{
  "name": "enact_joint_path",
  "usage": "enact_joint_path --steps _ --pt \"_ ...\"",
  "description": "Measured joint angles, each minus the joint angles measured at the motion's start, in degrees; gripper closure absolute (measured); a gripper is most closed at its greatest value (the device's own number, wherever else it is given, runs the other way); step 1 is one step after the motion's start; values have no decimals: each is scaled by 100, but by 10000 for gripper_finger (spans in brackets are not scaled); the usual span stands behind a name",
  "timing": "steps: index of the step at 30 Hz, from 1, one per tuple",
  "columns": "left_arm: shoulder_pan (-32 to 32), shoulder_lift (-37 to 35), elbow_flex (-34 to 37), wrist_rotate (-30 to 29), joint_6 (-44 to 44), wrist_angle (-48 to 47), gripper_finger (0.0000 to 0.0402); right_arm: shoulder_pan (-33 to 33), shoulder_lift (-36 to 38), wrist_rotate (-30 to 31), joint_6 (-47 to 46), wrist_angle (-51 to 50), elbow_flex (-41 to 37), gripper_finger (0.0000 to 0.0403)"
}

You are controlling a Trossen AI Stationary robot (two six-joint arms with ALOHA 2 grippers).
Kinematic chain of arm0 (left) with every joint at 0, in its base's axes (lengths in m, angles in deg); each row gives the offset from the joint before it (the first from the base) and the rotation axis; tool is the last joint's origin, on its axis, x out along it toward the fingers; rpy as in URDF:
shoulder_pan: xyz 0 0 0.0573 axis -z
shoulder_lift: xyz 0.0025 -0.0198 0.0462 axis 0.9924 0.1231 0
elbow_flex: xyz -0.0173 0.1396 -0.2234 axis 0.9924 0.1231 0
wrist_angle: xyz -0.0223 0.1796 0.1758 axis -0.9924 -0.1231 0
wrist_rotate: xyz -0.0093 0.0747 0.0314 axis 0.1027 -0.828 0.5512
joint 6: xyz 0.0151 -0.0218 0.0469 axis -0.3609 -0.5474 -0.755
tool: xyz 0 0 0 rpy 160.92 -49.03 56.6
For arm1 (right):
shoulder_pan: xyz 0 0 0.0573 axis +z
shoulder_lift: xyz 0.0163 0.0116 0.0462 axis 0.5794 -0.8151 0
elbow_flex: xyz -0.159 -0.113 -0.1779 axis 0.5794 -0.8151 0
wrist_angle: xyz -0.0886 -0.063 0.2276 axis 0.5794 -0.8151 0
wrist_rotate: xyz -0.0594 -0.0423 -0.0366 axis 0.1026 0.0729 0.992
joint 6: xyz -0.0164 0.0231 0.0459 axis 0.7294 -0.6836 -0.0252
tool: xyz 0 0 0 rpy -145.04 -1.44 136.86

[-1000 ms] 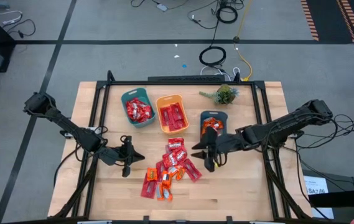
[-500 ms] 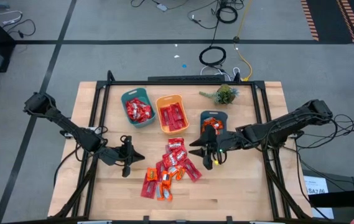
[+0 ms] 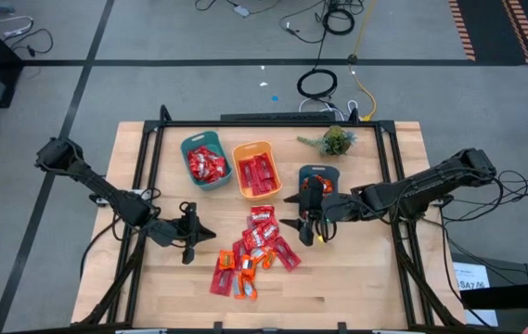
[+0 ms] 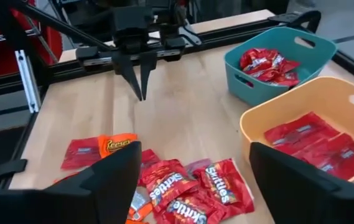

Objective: Sort candy
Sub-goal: Put the red wrapper candy into the yellow bin

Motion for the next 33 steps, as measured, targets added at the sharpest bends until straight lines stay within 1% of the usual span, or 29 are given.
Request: enact_joint_path --steps 5,8,12,16,21,23,26,30,33 --pt "-1 0 0 0 -2 0 374 9 0 -31 -349 -35 0 94" --pt "0 0 0 0 0 0 374 40 -38 -22 -579 -61 0 96" --pt "-2 0 0 0 0 0 374 301 -299 69 -634 -377 63 102" --pt "-2 -2 0 0 0 -15 374 595 -889 332 -933 -1237 625 103" --pt "-2 -2 0 2 -2 0 374 870 -1808 259 -1706 -2893 1652 103" --pt "-2 -2 0 2 -1 2 374 974 -2129 108 -1977 -3358 1948 103" --pt "-2 -2 0 2 -1 1 374 1163 -2523 -29 -2533 -3474 2098 103" --pt "0 -2 0 4 0 0 374 1511 -2949 46 -3075 -3284 2103 103" --pt "-2 -2 0 4 -2 0 374 1772 -3249 483 -3645 -3255 2102 103"
